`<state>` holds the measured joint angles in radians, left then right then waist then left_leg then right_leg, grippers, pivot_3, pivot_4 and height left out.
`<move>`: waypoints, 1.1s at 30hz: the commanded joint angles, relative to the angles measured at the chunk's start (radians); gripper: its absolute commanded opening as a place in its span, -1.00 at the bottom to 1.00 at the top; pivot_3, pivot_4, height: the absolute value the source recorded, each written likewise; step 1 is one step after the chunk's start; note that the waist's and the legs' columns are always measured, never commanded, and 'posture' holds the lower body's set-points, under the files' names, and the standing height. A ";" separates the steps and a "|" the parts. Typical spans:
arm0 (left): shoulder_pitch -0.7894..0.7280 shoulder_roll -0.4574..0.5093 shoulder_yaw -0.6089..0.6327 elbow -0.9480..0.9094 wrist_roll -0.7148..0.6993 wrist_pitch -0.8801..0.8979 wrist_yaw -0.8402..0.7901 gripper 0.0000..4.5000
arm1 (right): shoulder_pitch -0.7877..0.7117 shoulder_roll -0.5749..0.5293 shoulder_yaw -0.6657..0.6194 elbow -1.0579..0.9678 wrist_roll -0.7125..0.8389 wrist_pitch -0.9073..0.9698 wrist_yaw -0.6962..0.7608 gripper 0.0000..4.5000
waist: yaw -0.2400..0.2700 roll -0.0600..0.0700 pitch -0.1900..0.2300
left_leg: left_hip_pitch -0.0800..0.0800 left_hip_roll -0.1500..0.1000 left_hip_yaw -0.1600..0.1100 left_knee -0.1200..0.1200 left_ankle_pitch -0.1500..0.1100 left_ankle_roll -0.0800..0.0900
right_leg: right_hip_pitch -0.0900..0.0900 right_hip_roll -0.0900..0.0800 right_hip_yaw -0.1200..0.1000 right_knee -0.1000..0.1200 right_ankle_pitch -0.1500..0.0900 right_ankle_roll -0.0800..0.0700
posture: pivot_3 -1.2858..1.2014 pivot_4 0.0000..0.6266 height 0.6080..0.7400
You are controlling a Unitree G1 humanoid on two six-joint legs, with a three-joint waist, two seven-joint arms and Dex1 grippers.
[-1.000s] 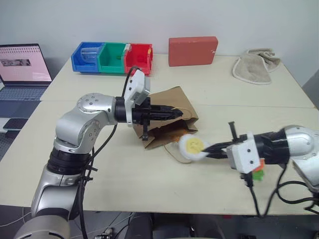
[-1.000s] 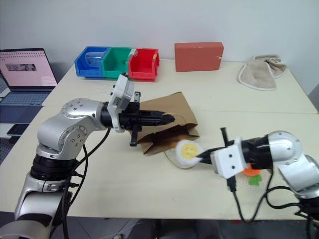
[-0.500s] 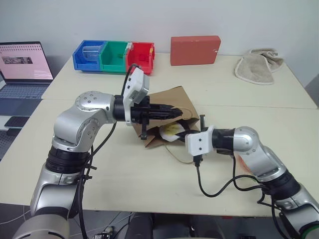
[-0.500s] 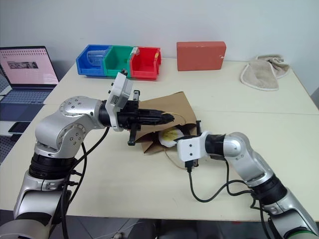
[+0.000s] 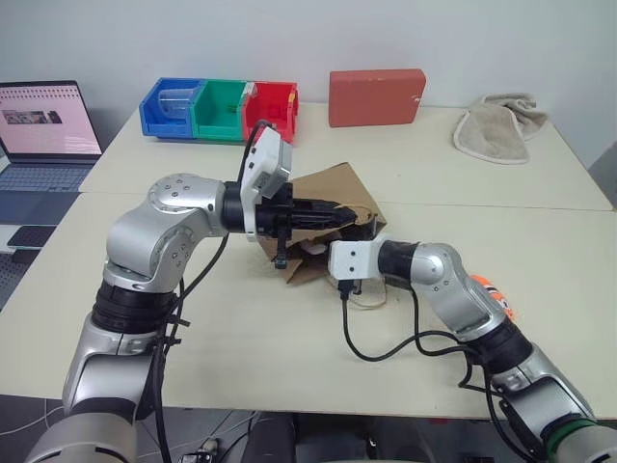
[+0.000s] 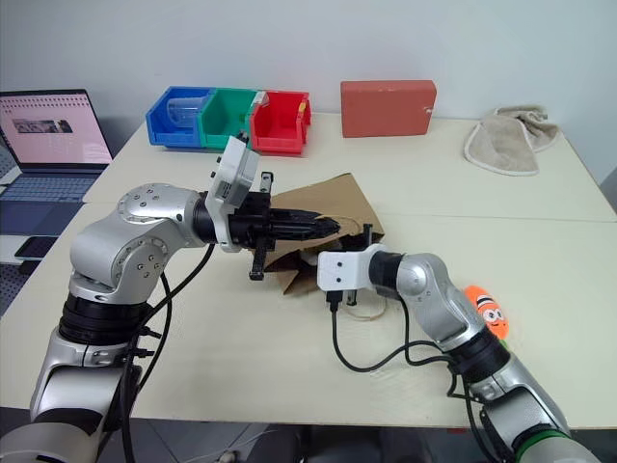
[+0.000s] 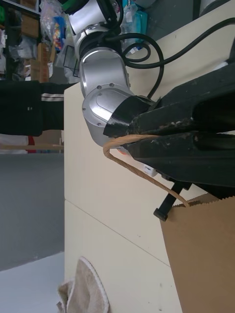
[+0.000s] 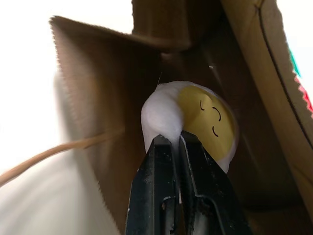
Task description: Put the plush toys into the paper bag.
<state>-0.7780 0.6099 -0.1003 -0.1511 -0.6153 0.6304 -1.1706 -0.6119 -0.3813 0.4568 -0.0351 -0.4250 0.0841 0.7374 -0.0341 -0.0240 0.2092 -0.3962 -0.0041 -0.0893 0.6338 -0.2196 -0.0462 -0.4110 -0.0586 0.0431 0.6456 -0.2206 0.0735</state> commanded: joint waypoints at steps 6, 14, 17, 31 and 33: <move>-0.020 -0.008 0.015 -0.001 -0.002 -0.008 0.001 -1.00 | 0.008 0.046 -0.009 0.022 0.001 -0.032 -0.065 -0.52 | -0.001 0.000 0.000 | 0.000 0.000 0.000 0.000 0.000 0.000 | 0.000 0.000 0.000 0.000 0.002 -0.003 | 0.03 -0.52 1.00; -0.015 -0.016 0.009 0.020 0.022 -0.032 0.002 -1.00 | 0.049 0.041 -0.048 -0.070 0.059 0.017 -0.034 0.76 | -0.001 0.000 0.000 | 0.000 0.000 0.000 0.000 0.000 0.000 | 0.000 0.000 0.000 0.000 0.002 -0.003 | 0.03 -0.52 1.00; -0.014 -0.019 0.005 0.027 0.033 -0.043 -0.002 -1.00 | 0.071 0.005 -0.064 -0.135 0.096 0.052 0.017 1.00 | -0.001 0.000 0.000 | 0.000 0.000 0.000 0.000 0.000 0.000 | 0.000 0.000 0.000 0.000 0.002 -0.003 | 0.03 -0.52 1.00; -0.002 -0.054 0.000 0.029 0.050 -0.063 0.008 -1.00 | 0.202 -0.305 -0.306 -0.533 0.559 0.345 0.375 1.00 | 0.003 0.000 0.000 | -0.001 0.000 -0.001 0.000 0.000 0.000 | 0.000 0.000 -0.001 -0.001 0.000 0.000 | 0.03 -0.52 1.00; 0.003 -0.056 0.002 0.033 0.050 -0.068 0.007 -1.00 | 0.243 -0.393 -0.423 -0.560 0.647 0.418 0.417 1.00 | 0.004 0.000 0.000 | 0.000 0.000 -0.001 0.001 0.000 0.000 | 0.001 0.000 -0.001 0.000 0.000 0.000 | 0.03 -0.52 1.00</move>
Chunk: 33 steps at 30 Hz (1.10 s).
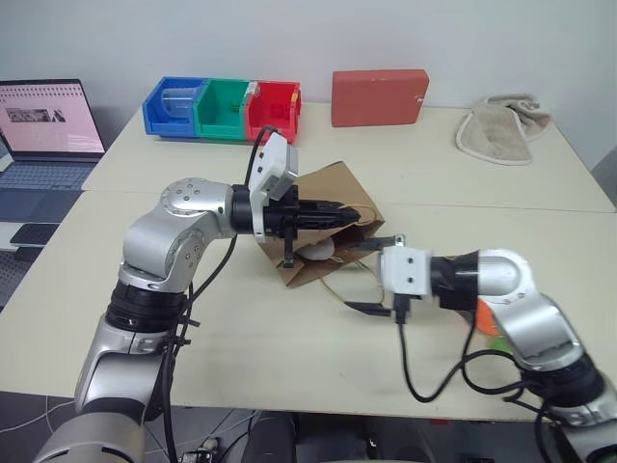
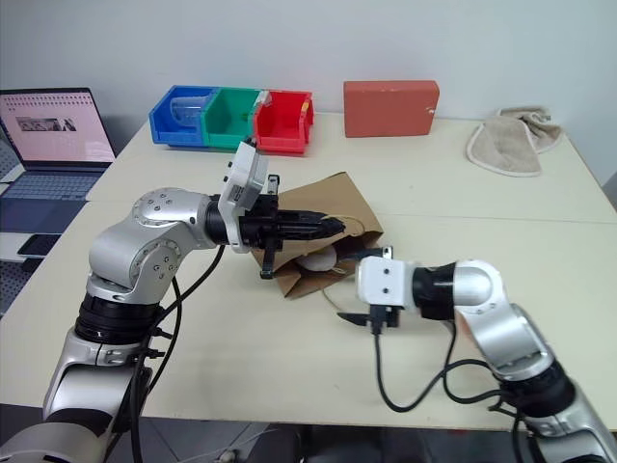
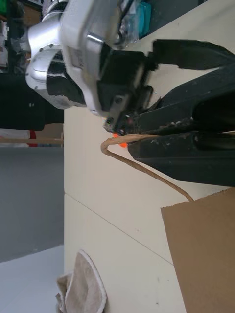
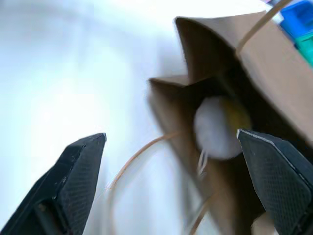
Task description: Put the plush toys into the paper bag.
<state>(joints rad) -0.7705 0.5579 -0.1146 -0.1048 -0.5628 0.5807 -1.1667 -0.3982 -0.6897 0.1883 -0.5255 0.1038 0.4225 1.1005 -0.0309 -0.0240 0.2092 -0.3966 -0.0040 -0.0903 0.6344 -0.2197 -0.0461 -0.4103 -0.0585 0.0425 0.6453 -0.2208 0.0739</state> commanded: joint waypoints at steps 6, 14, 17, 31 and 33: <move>0.029 -0.020 0.011 -0.047 -0.003 -0.025 0.016 -1.00 | 0.231 -0.276 -0.502 -0.023 0.233 0.266 0.060 1.00 | 0.004 0.000 0.000 | 0.000 0.000 0.000 0.000 0.000 0.000 | 0.001 0.000 0.000 -0.001 0.000 0.000 | 0.03 -0.52 1.00; 0.049 -0.024 0.006 -0.081 -0.011 -0.018 0.023 -1.00 | 0.501 -0.320 -0.653 0.085 0.180 0.214 0.028 1.00 | 0.001 0.000 0.000 | 0.000 0.000 0.002 0.001 0.000 0.000 | 0.001 0.000 0.001 0.000 0.000 0.000 | 0.03 -0.52 1.00; 0.055 -0.025 0.006 -0.093 -0.013 -0.012 0.028 -1.00 | 0.554 -0.325 -0.662 0.125 0.170 0.187 0.018 1.00 | -0.001 0.000 0.000 | 0.000 0.000 0.003 0.002 0.000 0.000 | 0.001 0.000 0.002 0.000 0.000 0.001 | 0.03 -0.52 1.00; 0.056 -0.013 0.012 -0.095 -0.010 -0.009 0.029 -1.00 | 0.536 -0.239 -0.513 0.213 0.201 0.197 -0.083 0.41 | 0.001 0.000 0.000 | -0.001 -0.001 0.003 0.009 0.000 0.000 | 0.003 0.000 0.004 -0.001 0.000 0.000 | 0.03 -0.52 1.00; 0.056 -0.009 0.014 -0.096 -0.011 -0.007 0.028 -1.00 | 0.524 -0.235 -0.495 0.219 0.203 0.197 -0.094 0.08 | 0.001 0.000 0.000 | -0.002 -0.001 0.003 0.010 0.000 0.000 | 0.003 0.000 0.004 -0.001 0.000 0.000 | 0.03 -0.52 1.00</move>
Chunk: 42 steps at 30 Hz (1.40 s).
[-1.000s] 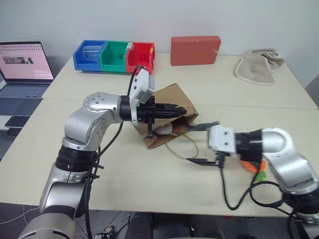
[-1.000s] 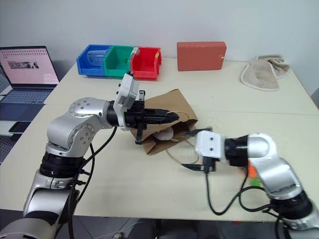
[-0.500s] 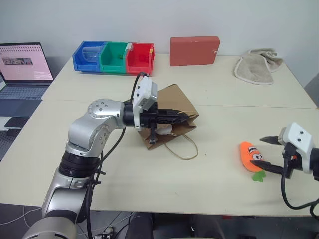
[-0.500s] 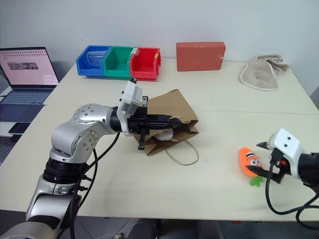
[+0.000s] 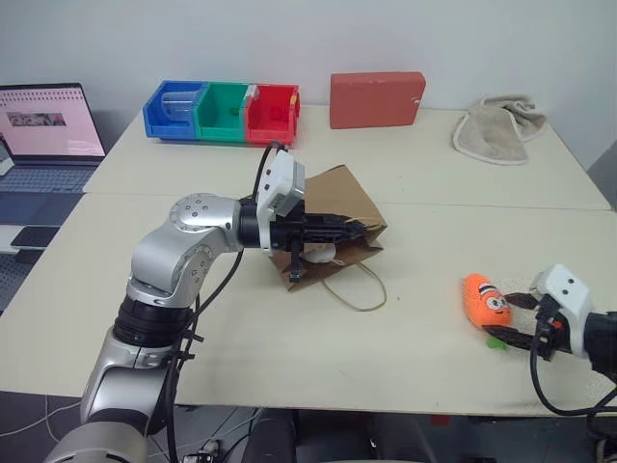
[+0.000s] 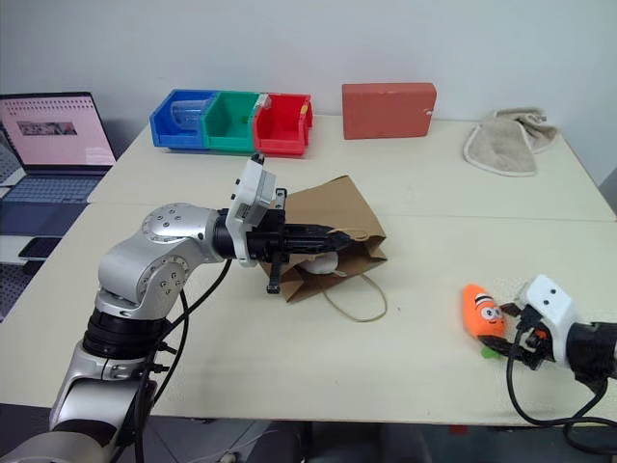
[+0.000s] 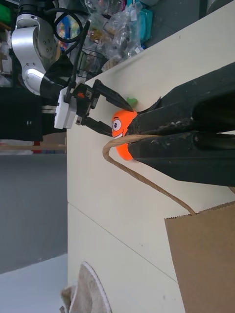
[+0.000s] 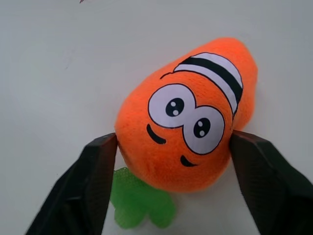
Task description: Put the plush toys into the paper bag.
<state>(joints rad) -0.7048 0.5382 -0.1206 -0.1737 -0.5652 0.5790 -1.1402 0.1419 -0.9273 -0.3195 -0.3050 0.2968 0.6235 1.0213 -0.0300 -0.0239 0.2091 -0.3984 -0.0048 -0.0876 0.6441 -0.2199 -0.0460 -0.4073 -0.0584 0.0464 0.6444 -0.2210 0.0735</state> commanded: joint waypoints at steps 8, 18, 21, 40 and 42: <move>-0.022 0.025 0.038 -0.005 -0.015 -0.003 -0.002 -1.00 | -0.068 -0.025 0.047 0.010 -0.035 -0.126 -0.022 -0.99 | -0.002 0.000 0.000 | 0.000 0.000 0.000 0.000 0.000 0.000 | 0.000 0.000 0.000 0.000 0.000 0.000 | 0.03 -0.52 1.00; -0.085 0.014 0.052 0.061 -0.024 -0.010 -0.016 -1.00 | -0.402 -0.051 0.304 -0.228 -0.011 -0.149 0.039 -0.99 | -0.003 0.000 0.000 | 0.000 0.002 -0.001 -0.001 0.000 0.000 | 0.000 0.002 -0.001 0.000 0.001 0.002 | 0.03 -0.52 1.00; -0.103 0.013 0.058 0.073 -0.027 -0.010 -0.021 -1.00 | -0.500 -0.001 0.438 -0.233 -0.070 -0.184 0.030 -0.99 | -0.001 0.000 0.000 | -0.001 0.001 -0.003 -0.001 0.000 0.000 | 0.000 0.002 -0.002 -0.001 0.002 0.003 | 0.03 -0.52 1.00; -0.130 0.032 0.061 0.075 -0.042 0.000 -0.049 -1.00 | -0.730 0.345 0.740 0.037 -0.541 -0.333 -0.183 -0.99 | -0.002 0.000 0.000 | -0.002 0.001 -0.005 -0.001 -0.001 -0.001 | -0.002 0.002 -0.003 0.001 0.001 0.002 | 0.03 -0.52 1.00; -0.132 0.032 0.059 0.075 -0.042 0.001 -0.052 -1.00 | -0.748 0.382 0.746 0.057 -0.571 -0.300 -0.207 -0.99 | -0.002 0.000 0.000 | -0.002 0.001 -0.005 -0.001 -0.001 -0.001 | -0.002 0.002 -0.003 0.001 0.002 0.001 | 0.03 -0.52 1.00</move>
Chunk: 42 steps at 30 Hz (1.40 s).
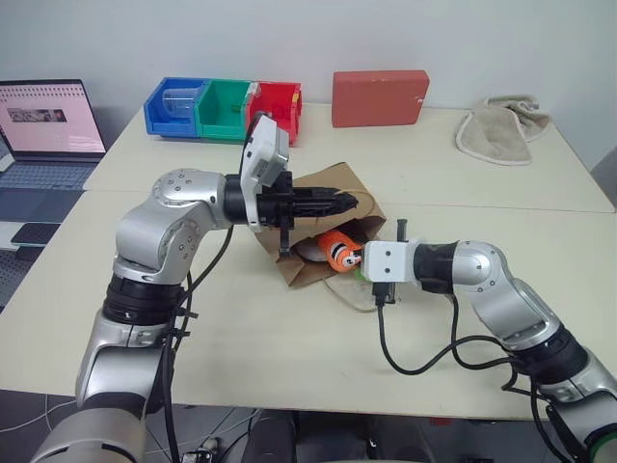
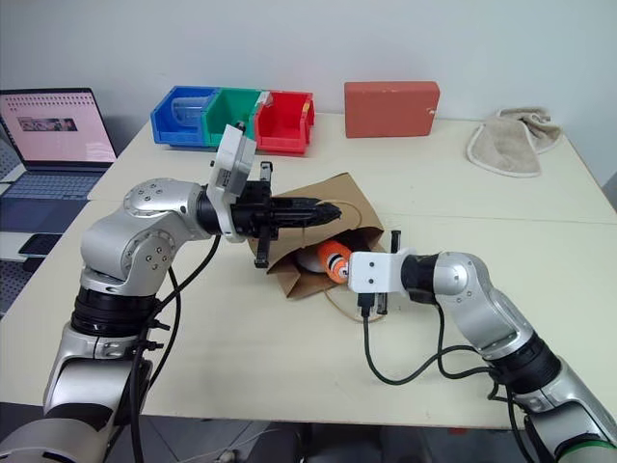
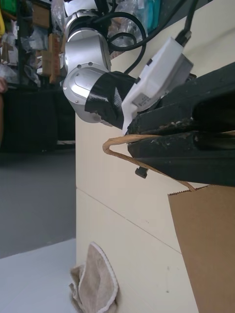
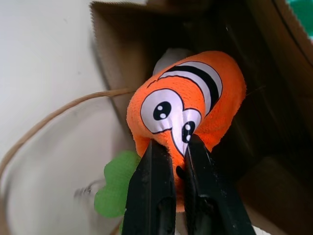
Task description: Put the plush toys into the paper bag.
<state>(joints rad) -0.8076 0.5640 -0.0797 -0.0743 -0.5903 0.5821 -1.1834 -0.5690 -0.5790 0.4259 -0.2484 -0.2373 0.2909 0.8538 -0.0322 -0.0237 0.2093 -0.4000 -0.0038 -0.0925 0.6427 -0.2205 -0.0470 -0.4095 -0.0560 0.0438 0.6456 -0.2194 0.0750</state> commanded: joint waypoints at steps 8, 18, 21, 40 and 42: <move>-0.027 0.002 0.016 -0.033 -0.020 0.004 -0.016 -1.00 | -0.077 0.136 0.016 0.069 -0.128 0.066 -0.124 -0.99 | -0.001 0.000 0.000 | 0.000 0.000 -0.001 0.000 0.000 0.000 | 0.000 0.000 0.000 0.000 0.000 0.000 | 0.03 -0.52 1.00; -0.026 -0.007 0.017 -0.038 -0.030 0.019 -0.013 -1.00 | -0.093 0.225 0.037 0.193 -0.193 0.036 -0.220 -0.99 | -0.002 0.000 0.000 | 0.000 0.000 -0.001 -0.001 0.000 0.000 | 0.000 0.000 0.000 0.000 0.000 -0.001 | 0.03 -0.52 1.00; -0.028 -0.009 0.018 -0.037 -0.033 0.022 -0.014 -1.00 | -0.098 0.255 0.042 0.239 -0.206 0.029 -0.246 -0.99 | -0.003 0.000 0.000 | 0.000 0.000 -0.001 -0.001 0.000 0.000 | 0.000 0.000 0.000 0.000 0.000 -0.001 | 0.03 -0.52 1.00; -0.020 -0.008 0.010 -0.029 -0.025 0.016 -0.008 -1.00 | -0.069 0.306 0.012 0.263 -0.193 0.025 -0.256 0.91 | -0.008 0.000 0.000 | 0.000 0.000 -0.001 -0.001 0.000 0.000 | 0.000 0.001 0.000 0.000 0.001 -0.002 | 0.03 -0.52 1.00; -0.019 -0.007 0.009 -0.028 -0.021 0.012 -0.008 -1.00 | -0.054 0.300 0.011 0.239 -0.192 0.026 -0.250 0.98 | -0.008 0.000 0.000 | 0.000 0.000 -0.001 -0.001 0.000 0.000 | 0.000 0.001 0.000 0.000 0.001 -0.002 | 0.03 -0.52 1.00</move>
<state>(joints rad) -0.8149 0.5546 -0.0802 -0.0748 -0.6111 0.6071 -1.1899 -0.6269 -0.2738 0.4545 0.0514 -0.4404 0.3326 0.6080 -0.0404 -0.0236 0.2093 -0.3999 -0.0037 -0.0937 0.6415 -0.2205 -0.0470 -0.4100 -0.0553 0.0433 0.6456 -0.2185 0.0731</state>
